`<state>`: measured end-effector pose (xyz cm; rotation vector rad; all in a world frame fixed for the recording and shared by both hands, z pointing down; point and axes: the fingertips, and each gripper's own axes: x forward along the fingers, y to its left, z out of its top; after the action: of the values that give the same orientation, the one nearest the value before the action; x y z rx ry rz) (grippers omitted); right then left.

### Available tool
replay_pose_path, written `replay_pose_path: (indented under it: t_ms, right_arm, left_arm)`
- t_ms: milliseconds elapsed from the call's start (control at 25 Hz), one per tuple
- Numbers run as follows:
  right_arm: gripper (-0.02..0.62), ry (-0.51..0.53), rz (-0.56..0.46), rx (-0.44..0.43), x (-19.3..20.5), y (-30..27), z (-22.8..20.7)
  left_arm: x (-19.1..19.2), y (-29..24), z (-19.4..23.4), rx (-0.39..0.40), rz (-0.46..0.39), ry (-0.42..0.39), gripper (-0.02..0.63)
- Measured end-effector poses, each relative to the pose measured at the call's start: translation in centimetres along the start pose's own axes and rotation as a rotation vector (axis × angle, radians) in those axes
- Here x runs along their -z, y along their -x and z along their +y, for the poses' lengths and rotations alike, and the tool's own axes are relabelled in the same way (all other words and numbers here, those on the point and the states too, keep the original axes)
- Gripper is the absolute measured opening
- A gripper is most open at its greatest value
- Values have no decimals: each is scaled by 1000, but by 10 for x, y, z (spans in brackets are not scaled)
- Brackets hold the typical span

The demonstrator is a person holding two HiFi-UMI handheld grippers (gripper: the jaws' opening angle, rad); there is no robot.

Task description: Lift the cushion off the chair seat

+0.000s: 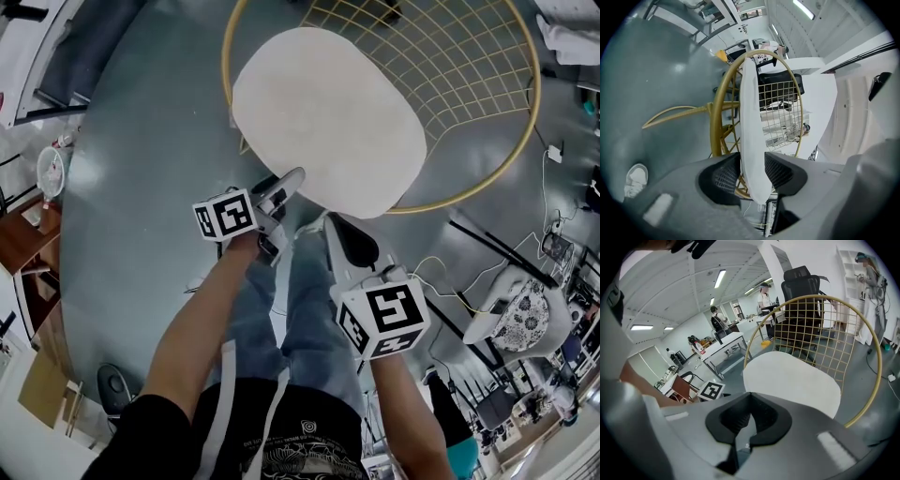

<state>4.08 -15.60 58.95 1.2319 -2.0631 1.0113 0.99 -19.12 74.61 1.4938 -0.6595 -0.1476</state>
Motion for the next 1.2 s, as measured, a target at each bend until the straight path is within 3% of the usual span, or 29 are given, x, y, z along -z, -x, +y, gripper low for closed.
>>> replay_pose_path:
  t_ms: [80,280,760,1000,1200]
  right_arm:
    - [0,-1,0,-1,0,0,-1]
    - [0,-8,5,6,5,2,-6]
    - [0,-5,-9,33,-6,22,-9]
    - [0,-4,-47,70,-25,37,-19]
    - [0,-8,-77,105,-40,49,-19]
  left_arm:
    - [-4,-2,1,3,-13,27,161]
    - [-6,-4,-3,23,-24,93,60]
    - [-9,5,-41,67,-25,89,41]
    - [-17,0,-67,64,-2,39,38]
    - [-27,-1,-96,131,-7,59,38]
